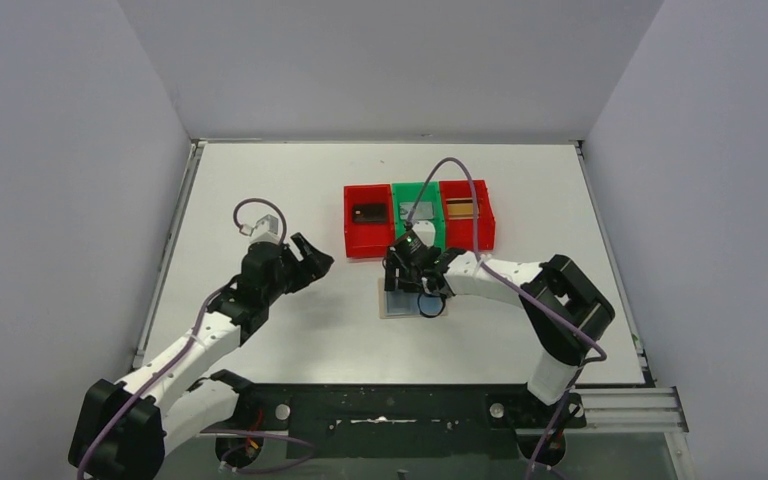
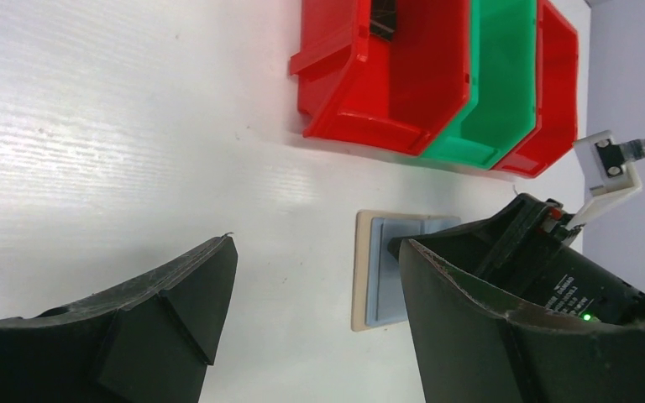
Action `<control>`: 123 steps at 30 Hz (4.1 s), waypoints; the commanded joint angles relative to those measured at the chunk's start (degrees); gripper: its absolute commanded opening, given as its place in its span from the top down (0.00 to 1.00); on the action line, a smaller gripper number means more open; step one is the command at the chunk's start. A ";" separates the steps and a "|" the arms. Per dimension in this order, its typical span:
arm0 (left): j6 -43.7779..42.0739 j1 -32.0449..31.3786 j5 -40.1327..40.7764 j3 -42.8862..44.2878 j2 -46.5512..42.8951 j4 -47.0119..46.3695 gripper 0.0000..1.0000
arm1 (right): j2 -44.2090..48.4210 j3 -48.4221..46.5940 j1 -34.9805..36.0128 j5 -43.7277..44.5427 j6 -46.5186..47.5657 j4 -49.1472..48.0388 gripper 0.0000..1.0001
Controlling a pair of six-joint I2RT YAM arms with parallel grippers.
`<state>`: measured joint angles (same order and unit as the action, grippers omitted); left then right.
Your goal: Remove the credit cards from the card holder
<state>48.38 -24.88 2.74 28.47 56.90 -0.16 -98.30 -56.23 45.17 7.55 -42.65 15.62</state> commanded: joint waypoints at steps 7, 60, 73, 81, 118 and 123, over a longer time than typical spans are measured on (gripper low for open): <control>0.76 0.63 -0.75 -2.48 -2.21 -1.36 0.29 | -4.78 -4.32 1.80 5.45 0.90 5.96 0.37; 11.38 -15.19 -32.57 14.06 48.04 -38.34 0.30 | 1.87 27.78 -23.13 -31.22 -14.62 -38.95 0.72; 12.42 -16.40 -36.85 16.02 48.74 -42.46 0.32 | 4.41 29.10 -23.54 -33.33 -15.44 -41.72 0.60; 13.90 -16.59 -39.95 17.84 51.82 -48.89 0.34 | 17.16 28.45 -24.10 -26.14 -14.23 -29.45 0.44; -0.35 -16.40 -14.17 13.47 31.16 -21.50 0.39 | 36.84 26.12 -24.41 -17.54 -8.83 -17.17 0.47; 6.94 -6.34 -19.87 3.11 26.36 -26.69 0.40 | 28.71 24.69 -19.74 -19.56 -12.28 -21.52 0.49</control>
<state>50.30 -37.98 -15.97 37.74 85.67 -23.57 -64.93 -29.26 22.92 -9.50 -53.60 0.82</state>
